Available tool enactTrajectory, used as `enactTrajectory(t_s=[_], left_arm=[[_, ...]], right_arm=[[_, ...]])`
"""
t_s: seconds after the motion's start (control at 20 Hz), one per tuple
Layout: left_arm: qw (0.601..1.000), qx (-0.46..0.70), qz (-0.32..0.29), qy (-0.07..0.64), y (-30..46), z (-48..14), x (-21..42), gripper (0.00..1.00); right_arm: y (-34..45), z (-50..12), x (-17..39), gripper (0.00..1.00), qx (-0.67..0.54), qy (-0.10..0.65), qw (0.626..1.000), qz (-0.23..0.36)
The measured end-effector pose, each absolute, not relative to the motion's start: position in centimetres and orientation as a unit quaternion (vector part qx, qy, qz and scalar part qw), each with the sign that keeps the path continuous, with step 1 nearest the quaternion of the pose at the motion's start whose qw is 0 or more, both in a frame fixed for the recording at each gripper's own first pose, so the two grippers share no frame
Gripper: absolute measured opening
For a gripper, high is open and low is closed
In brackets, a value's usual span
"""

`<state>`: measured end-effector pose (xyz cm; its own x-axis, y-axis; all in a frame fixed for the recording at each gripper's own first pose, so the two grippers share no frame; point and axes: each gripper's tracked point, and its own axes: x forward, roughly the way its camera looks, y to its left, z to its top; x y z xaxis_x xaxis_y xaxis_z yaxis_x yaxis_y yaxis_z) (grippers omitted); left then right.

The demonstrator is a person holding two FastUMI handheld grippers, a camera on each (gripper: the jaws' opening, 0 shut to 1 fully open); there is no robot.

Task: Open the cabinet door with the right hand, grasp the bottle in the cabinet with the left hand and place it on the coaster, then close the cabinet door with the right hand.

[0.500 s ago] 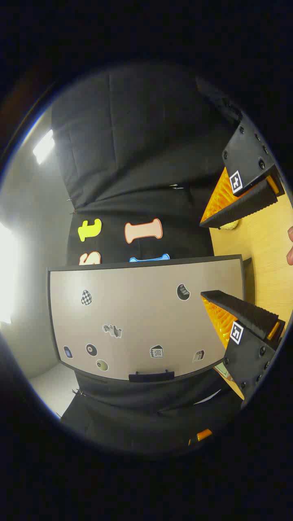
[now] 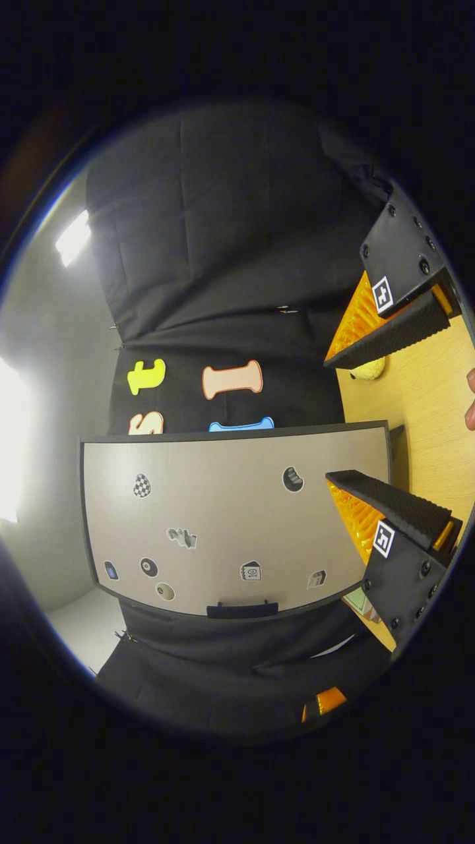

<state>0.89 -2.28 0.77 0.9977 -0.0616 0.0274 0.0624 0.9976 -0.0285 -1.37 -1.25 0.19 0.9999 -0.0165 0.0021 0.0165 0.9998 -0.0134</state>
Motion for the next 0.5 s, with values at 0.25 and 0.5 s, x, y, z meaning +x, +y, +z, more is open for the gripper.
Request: enactTrajectory(t_s=[0.25, 0.5], left_arm=[[0.999, -0.032, -0.033, -0.014, -2.0, 0.7, 1.5, 0.86], [0.999, -0.044, -0.021, -0.009, -0.9, -0.1, 1.4, 0.86]], right_arm=[[-1.5, 0.6, -1.8, 0.98, -0.009, -0.005, 1.0, -0.01], [-1.2, 0.6, -1.7, 0.98, -0.008, -0.001, 1.0, -0.008]])
